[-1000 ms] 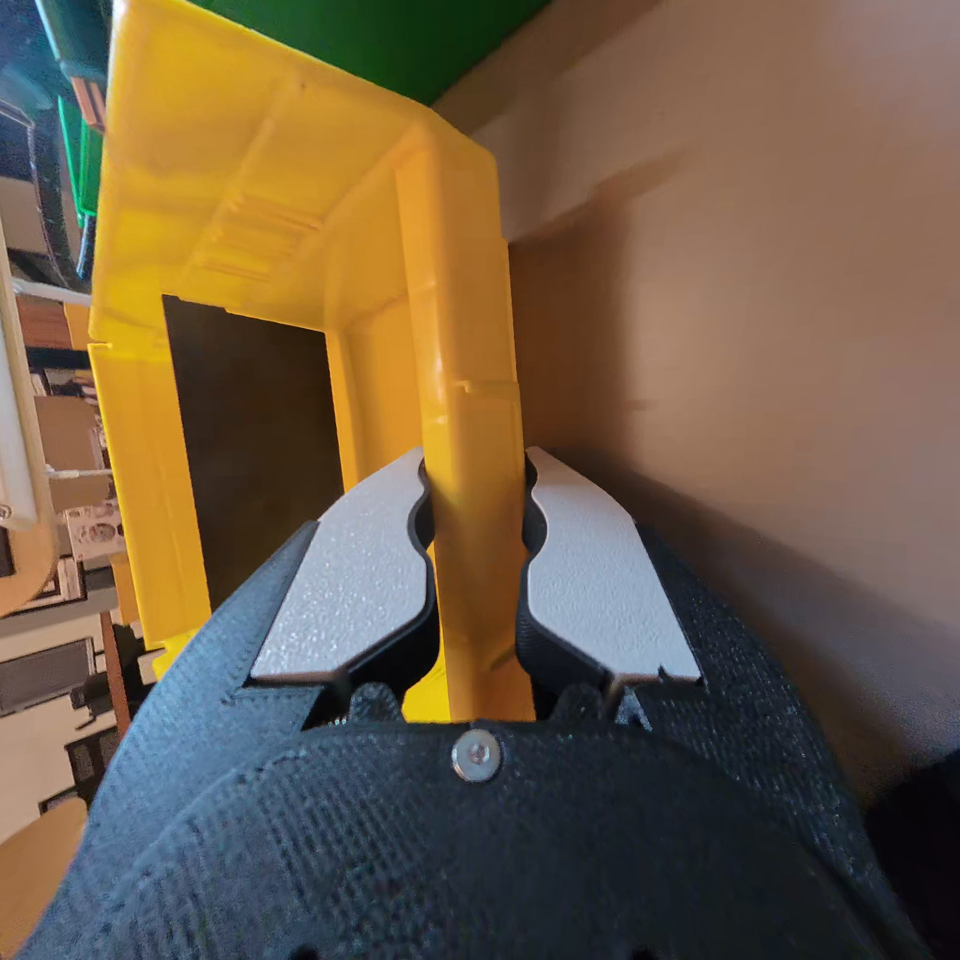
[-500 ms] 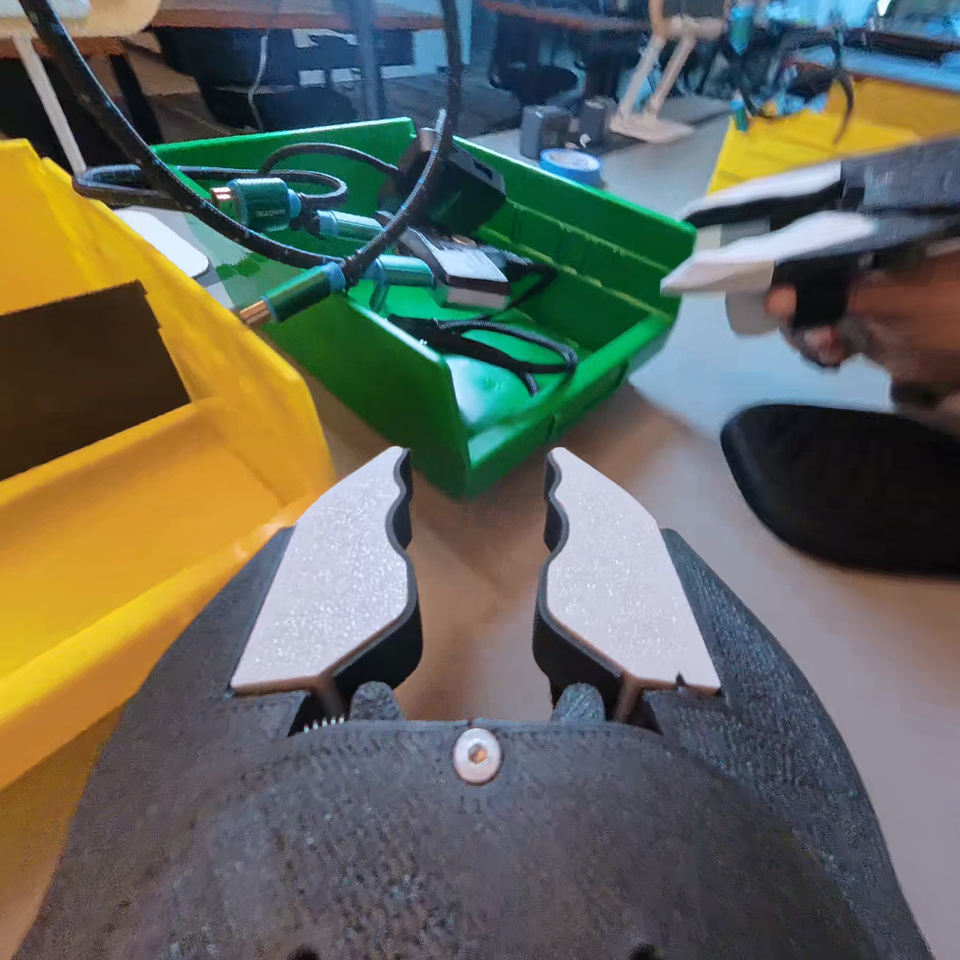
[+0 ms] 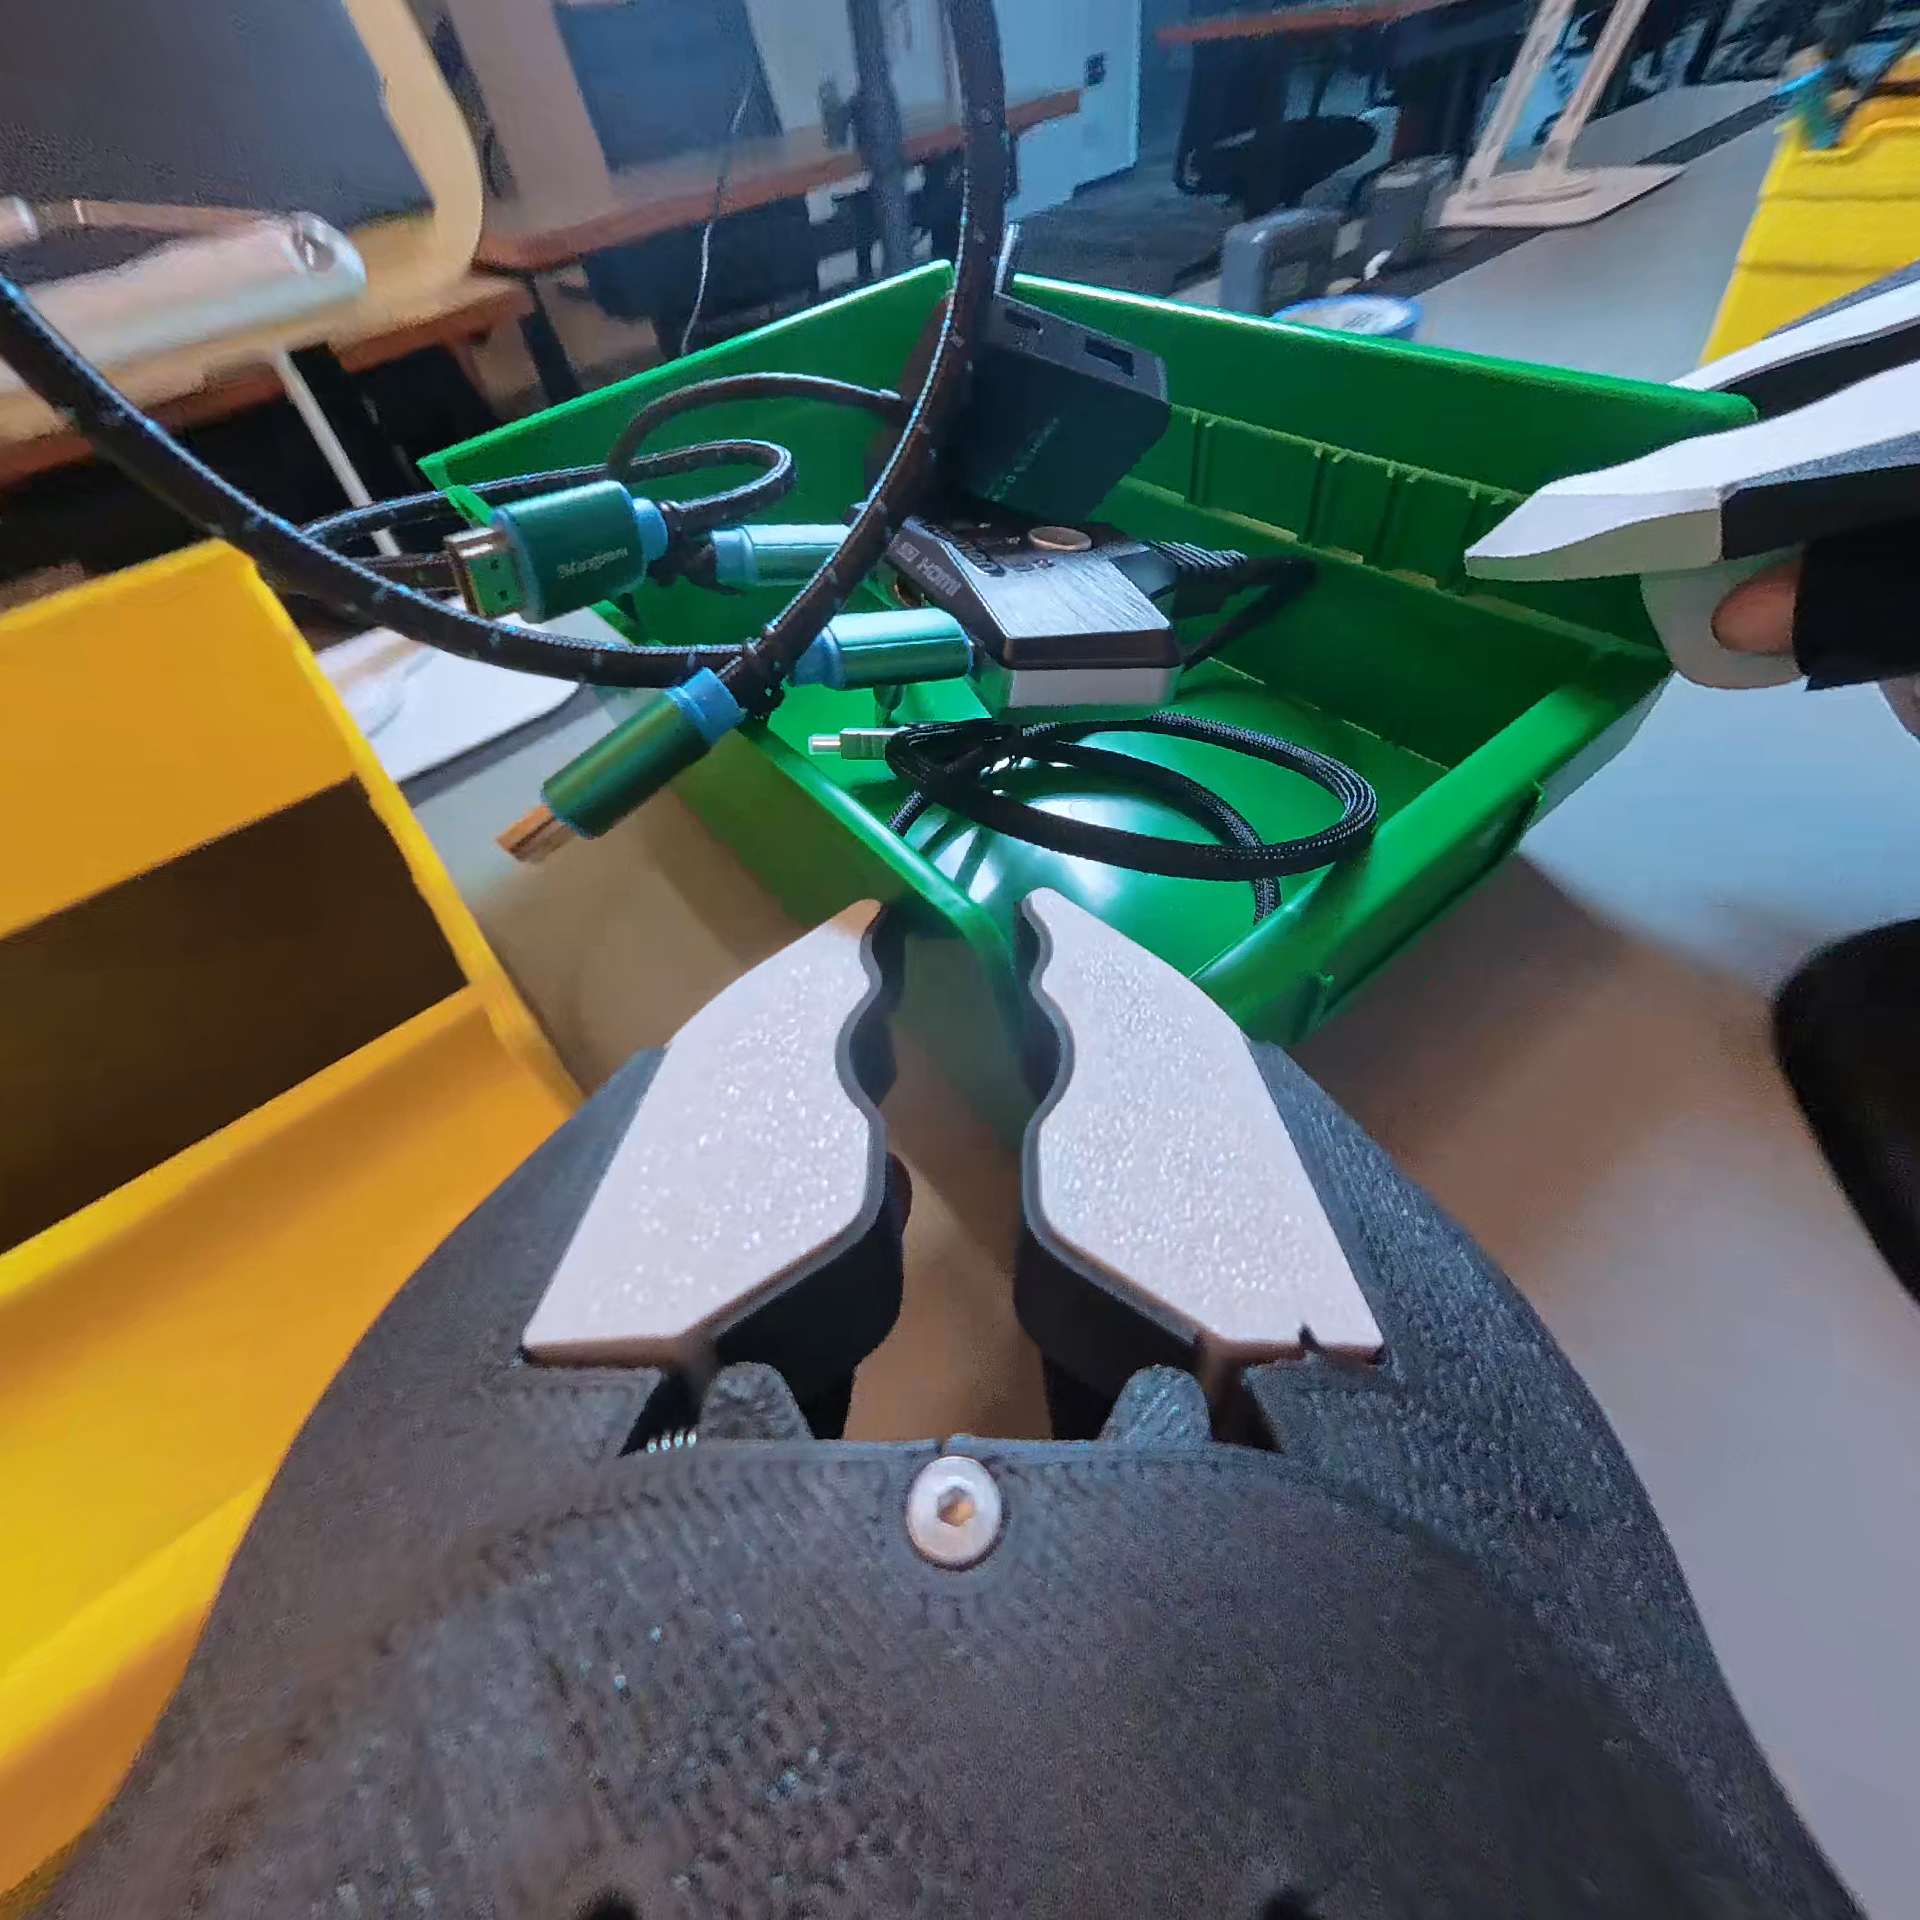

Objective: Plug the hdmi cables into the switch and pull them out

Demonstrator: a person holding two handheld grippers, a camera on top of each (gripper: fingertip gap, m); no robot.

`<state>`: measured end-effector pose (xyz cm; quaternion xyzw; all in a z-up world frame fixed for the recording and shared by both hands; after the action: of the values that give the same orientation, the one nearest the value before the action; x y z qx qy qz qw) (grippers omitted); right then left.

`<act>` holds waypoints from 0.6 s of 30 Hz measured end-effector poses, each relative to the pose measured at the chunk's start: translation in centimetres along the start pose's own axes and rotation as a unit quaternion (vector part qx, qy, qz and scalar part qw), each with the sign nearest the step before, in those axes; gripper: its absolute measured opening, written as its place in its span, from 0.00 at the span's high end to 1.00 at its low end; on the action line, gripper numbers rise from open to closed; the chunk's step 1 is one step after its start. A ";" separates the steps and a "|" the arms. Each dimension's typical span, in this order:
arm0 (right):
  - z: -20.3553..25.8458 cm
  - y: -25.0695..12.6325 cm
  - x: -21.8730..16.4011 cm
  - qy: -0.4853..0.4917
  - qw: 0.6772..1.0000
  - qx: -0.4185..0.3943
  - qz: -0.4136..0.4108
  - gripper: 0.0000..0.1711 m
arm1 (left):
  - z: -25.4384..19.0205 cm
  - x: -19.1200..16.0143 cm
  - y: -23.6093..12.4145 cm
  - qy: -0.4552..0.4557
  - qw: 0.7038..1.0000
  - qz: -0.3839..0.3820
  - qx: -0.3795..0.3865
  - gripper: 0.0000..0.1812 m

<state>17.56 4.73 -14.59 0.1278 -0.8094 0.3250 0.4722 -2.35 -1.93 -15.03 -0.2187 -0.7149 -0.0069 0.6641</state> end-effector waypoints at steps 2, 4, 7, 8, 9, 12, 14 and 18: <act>0.0 -3.0 1.1 -0.014 0.999 -0.032 -0.027 0.93 | -1.5 1.0 -1.8 0.028 0.999 -0.027 -0.009 0.89; 0.3 -6.1 3.0 -0.020 0.997 -0.051 -0.059 0.93 | -2.7 2.6 -4.1 0.055 0.997 -0.057 -0.013 0.89; 1.4 -9.1 6.8 -0.039 0.993 -0.044 -0.104 0.93 | -3.2 5.3 -8.3 0.079 0.992 -0.093 -0.004 0.88; 2.2 -9.7 8.2 -0.046 0.991 -0.036 -0.122 0.92 | -3.0 6.1 -10.0 0.086 0.991 -0.103 0.006 0.88; 3.2 -10.0 9.5 -0.050 0.988 -0.026 -0.141 0.92 | -2.5 6.9 -11.8 0.090 0.989 -0.114 0.019 0.88; 7.0 -9.7 13.6 -0.056 0.979 0.014 -0.194 0.91 | 0.0 8.3 -16.9 0.093 0.984 -0.138 0.065 0.89; 9.9 -8.4 16.2 -0.057 0.974 0.048 -0.213 0.92 | 2.4 8.6 -20.1 0.090 0.981 -0.134 0.106 0.89; 16.7 -5.0 20.0 -0.048 0.964 0.145 -0.217 0.91 | 7.3 8.2 -26.2 0.069 0.976 -0.096 0.183 0.89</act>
<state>-1.71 -7.81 -1.33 0.3833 -0.7281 0.3223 0.4680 -17.86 -20.89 -0.70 -0.0229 -0.6742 0.0452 0.7368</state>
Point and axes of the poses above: each gripper's, where its closed fingertips meet, y out along the fingers, x out of its top, z = x × y across the jaws, the point moved 4 cm from there along -y, back along the fingers, and after that the axes turned 15 degrees about -y, right-handed, at the moved point
